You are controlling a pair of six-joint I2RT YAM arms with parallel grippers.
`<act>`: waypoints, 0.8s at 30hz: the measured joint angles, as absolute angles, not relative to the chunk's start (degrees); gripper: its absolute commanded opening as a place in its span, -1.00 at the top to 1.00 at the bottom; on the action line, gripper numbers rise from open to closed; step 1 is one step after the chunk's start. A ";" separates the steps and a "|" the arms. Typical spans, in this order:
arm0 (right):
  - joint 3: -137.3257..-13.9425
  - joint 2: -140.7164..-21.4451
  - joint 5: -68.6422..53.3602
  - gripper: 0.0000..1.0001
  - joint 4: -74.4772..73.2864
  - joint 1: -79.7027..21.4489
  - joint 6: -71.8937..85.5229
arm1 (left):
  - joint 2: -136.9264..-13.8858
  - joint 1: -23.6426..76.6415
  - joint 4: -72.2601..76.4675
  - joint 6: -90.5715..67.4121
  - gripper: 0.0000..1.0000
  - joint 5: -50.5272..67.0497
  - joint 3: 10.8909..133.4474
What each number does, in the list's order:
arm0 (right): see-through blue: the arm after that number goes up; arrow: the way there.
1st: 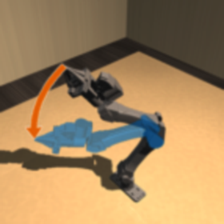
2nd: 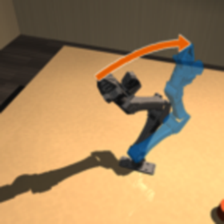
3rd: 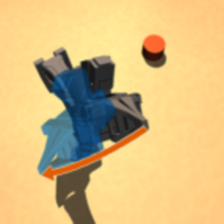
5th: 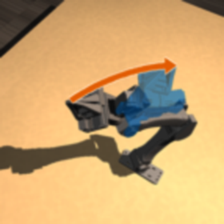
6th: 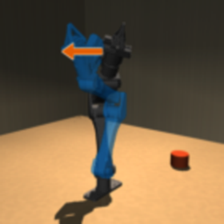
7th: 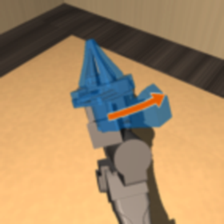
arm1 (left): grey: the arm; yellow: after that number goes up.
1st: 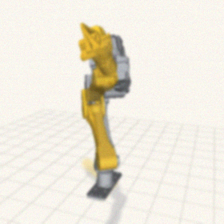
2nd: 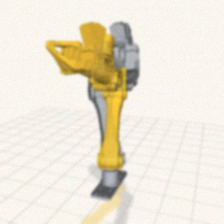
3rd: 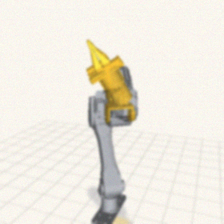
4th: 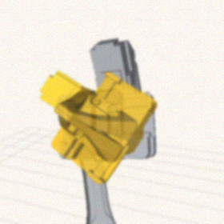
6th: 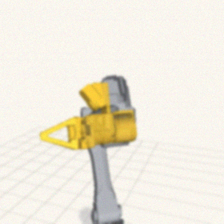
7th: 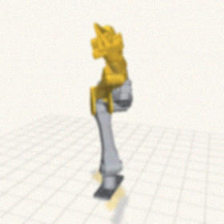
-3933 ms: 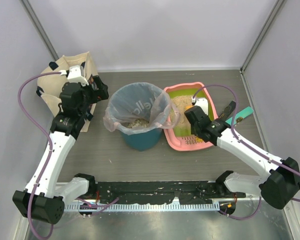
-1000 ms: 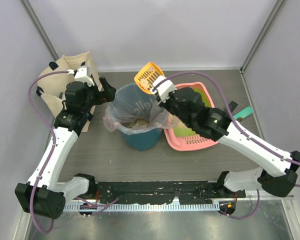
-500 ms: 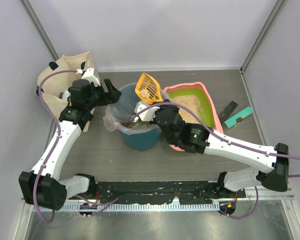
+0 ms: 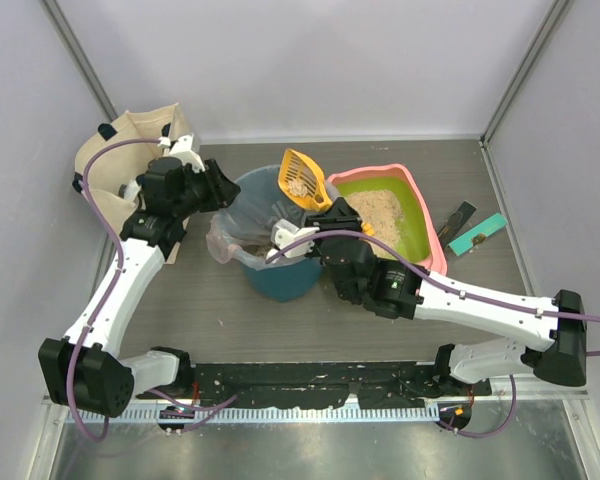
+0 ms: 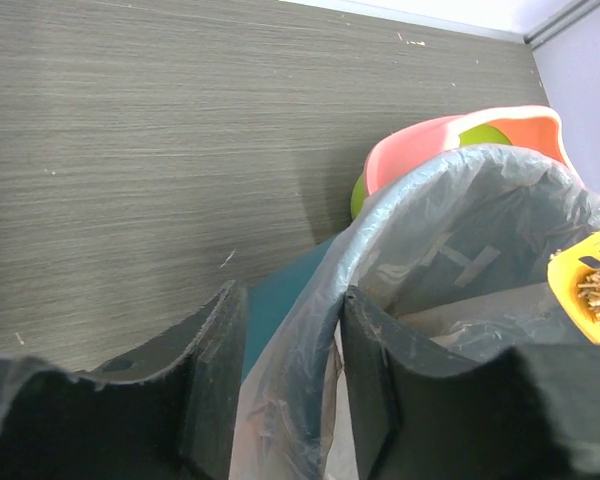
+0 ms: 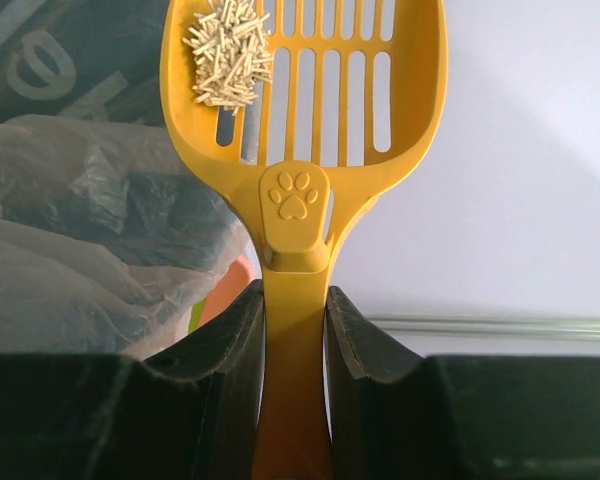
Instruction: Clean the litter box
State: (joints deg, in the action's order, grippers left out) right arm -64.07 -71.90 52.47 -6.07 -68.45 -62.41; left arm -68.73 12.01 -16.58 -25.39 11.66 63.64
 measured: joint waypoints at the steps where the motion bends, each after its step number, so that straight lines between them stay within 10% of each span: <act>1: -63.66 -71.66 52.47 0.97 -5.61 -68.49 -63.35 | -68.73 12.08 -16.60 -25.39 0.22 11.75 63.64; 24: -38.46 -68.25 51.42 0.97 37.76 -73.23 -108.29 | -68.71 13.02 -16.67 -24.77 0.74 13.30 63.64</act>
State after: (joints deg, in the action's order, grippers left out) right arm -38.46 -68.25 51.42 37.76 -73.23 -108.29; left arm -68.71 13.02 -16.67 -24.77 13.30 63.64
